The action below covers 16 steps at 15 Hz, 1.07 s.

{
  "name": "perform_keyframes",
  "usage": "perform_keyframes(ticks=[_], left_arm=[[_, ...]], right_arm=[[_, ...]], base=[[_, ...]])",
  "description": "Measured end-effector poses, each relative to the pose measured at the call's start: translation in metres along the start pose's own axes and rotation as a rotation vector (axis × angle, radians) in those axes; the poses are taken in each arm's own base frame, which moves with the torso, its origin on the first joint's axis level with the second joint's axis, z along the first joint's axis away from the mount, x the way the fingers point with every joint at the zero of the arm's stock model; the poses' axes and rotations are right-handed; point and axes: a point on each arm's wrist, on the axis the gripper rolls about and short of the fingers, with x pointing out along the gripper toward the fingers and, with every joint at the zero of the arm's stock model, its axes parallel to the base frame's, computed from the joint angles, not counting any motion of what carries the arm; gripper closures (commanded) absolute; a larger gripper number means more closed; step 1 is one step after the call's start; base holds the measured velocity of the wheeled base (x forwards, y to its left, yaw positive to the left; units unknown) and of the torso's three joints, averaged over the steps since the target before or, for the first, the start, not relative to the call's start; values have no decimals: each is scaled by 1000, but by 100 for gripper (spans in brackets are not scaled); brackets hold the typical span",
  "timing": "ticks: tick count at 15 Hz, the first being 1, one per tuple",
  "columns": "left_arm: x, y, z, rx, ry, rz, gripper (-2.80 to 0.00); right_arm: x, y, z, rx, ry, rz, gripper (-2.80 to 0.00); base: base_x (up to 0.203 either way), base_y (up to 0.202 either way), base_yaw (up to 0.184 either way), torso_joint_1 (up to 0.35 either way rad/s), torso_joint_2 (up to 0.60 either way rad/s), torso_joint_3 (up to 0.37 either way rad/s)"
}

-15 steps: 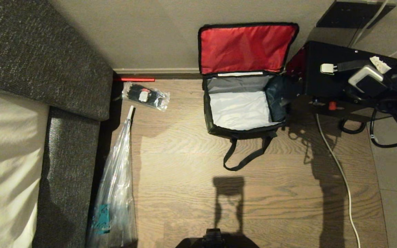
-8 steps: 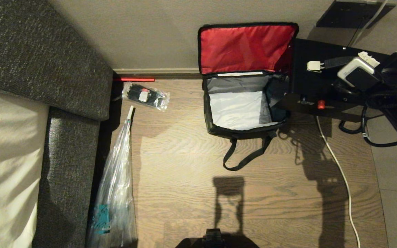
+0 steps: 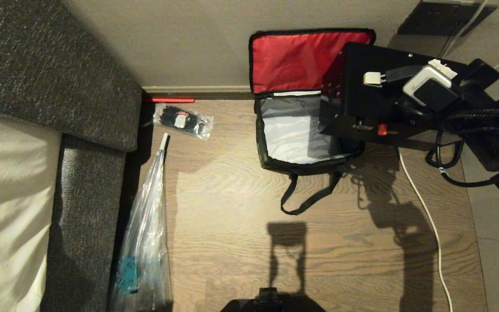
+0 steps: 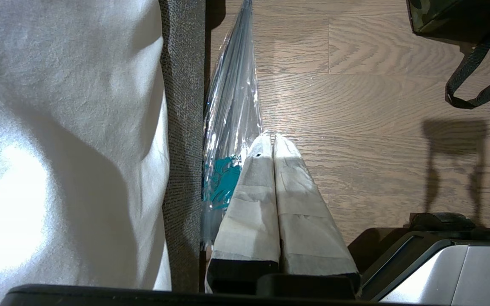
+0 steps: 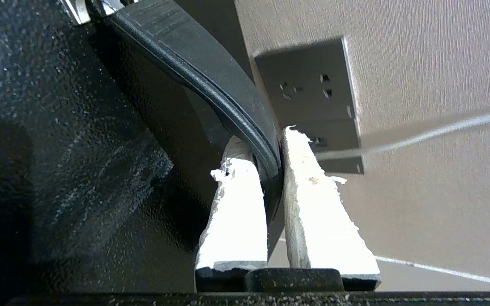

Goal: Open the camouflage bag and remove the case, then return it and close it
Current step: Place the black box back

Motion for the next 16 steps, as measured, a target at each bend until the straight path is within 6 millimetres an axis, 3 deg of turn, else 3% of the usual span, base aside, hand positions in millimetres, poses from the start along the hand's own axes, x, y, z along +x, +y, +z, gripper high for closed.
perform_keyframes(ticks=[6,16], left_arm=[[0,0,0,0,0,0,0],[0,0,0,0,0,0,0]], right_arm=[[4,16,36,29,-48,13,0],[10,52,77,36,-83,63,0]], base=[[0,0,0,0,0,0],[0,0,0,0,0,0]])
